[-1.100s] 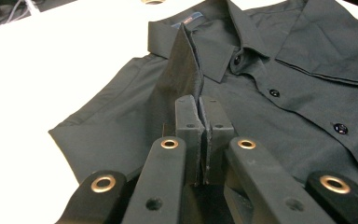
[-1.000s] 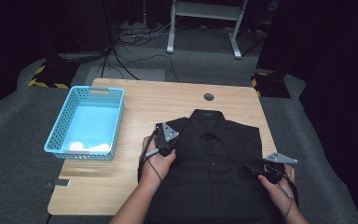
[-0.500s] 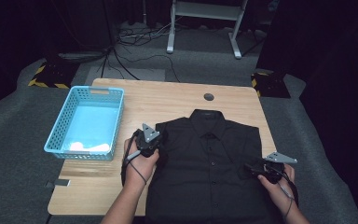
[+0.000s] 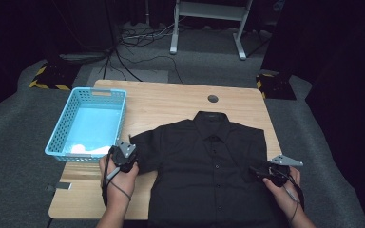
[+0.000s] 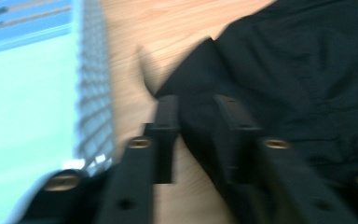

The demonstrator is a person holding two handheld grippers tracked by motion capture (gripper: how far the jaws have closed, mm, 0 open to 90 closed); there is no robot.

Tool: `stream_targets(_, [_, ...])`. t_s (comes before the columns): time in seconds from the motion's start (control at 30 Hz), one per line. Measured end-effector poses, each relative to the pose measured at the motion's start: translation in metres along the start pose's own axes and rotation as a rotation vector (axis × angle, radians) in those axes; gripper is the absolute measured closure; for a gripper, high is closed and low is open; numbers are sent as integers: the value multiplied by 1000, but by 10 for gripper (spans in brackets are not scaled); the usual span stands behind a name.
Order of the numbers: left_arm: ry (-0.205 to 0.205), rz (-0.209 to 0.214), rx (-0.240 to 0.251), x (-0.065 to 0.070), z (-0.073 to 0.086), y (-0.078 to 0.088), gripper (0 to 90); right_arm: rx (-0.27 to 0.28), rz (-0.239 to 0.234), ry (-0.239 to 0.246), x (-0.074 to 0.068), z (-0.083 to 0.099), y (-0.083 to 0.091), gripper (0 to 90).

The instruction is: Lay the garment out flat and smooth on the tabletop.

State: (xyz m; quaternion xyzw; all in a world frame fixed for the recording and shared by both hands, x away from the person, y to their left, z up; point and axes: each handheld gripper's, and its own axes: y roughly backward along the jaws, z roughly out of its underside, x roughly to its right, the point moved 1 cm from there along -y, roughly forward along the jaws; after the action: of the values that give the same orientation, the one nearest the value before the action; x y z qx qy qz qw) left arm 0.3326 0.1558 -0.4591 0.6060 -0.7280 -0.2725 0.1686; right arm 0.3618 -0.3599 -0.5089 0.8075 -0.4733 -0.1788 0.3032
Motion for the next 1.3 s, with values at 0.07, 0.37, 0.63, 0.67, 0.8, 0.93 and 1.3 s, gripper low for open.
stream_targets(0.07, [15,27,22,1,2,5,564,0,0,0,0,0,0,327])
stream_targets(0.37, [-86,226,61,50,1,5,437,-1,-5,3,1,0,0,327])
stream_targets(0.63, [-182,386,48,96,8,2,427,-36,-60,18,2,-6,4,350])
stream_targets(0.67, [-198,397,41,101,10,1,427,-33,-62,24,1,-8,4,350])
stream_targets(0.8, [-235,424,2,116,18,-9,409,-28,-75,61,-7,-20,6,358])
stream_targets(0.93, [-266,433,-43,123,26,-15,390,-53,-93,94,-15,-34,2,354])
stream_targets(1.3, [-245,398,-95,117,29,-23,480,-139,-123,124,-27,-54,-28,330])
